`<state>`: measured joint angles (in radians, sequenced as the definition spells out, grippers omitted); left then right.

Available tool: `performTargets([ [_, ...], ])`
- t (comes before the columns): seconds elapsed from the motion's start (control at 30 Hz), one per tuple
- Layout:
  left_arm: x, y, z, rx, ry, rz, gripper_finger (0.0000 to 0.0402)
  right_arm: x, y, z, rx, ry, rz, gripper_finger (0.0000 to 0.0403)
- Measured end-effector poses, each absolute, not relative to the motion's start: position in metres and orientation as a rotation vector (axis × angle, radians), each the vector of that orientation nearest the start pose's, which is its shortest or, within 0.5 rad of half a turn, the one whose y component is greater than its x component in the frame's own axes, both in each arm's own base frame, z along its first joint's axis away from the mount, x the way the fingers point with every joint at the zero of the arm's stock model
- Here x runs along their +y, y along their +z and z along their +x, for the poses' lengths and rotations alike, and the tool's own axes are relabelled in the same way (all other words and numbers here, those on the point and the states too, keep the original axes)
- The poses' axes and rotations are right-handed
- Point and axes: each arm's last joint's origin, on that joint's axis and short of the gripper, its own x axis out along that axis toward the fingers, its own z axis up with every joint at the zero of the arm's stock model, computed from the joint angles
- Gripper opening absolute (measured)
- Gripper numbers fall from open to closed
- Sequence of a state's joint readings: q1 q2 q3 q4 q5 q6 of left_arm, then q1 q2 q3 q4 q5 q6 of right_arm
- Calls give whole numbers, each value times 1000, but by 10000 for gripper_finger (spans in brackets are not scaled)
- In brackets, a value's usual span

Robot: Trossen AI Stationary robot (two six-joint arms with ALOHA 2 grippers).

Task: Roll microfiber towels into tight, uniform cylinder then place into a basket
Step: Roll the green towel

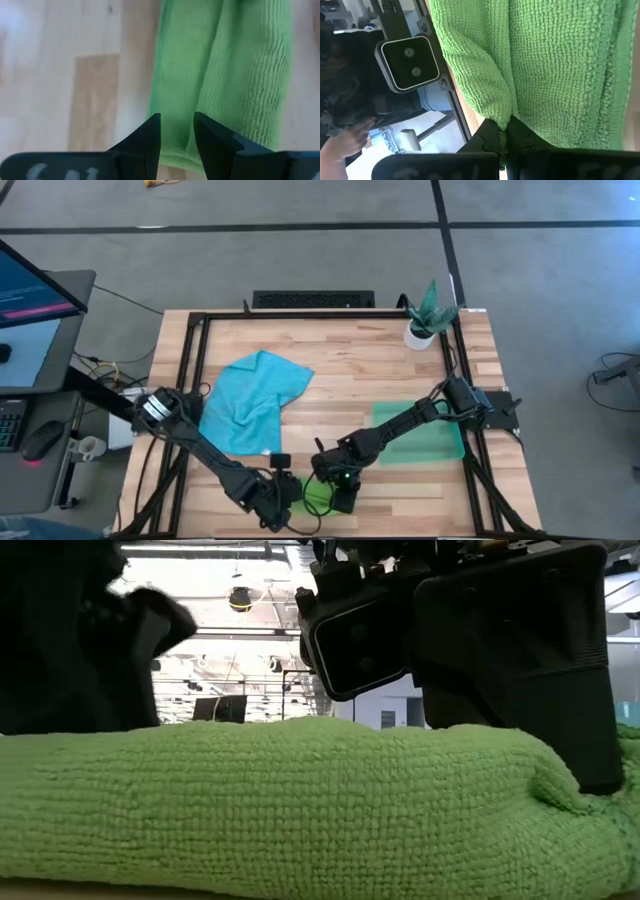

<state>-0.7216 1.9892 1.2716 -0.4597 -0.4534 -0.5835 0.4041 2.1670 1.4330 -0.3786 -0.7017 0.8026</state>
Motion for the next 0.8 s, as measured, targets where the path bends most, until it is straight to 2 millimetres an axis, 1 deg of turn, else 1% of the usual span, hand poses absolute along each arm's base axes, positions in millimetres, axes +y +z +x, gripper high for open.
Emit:
performTargets([
  [0.13, -249, 133, 299, 1033, 19, 102, 109, 186, 122, 388, 1490, 485, 795, 15],
  [0.27, -258, 131, 294, 1060, -21, 60, 109, 186, 122, 389, 1481, 484, 787, 15],
  [0.37, -265, 131, 288, 1081, -52, 30, 109, 181, 124, 391, 1471, 476, 793, 16],
  [0.47, -272, 131, 282, 1086, -64, 11, 109, 172, 125, 395, 1460, 472, 817, 15],
  [0.57, -275, 131, 280, 1074, -78, 8, 109, 159, 125, 400, 1458, 478, 857, 15],
  [0.8, -276, 131, 281, 1057, -83, 29, 109, 129, 127, 410, 1467, 452, 983, 15],
])
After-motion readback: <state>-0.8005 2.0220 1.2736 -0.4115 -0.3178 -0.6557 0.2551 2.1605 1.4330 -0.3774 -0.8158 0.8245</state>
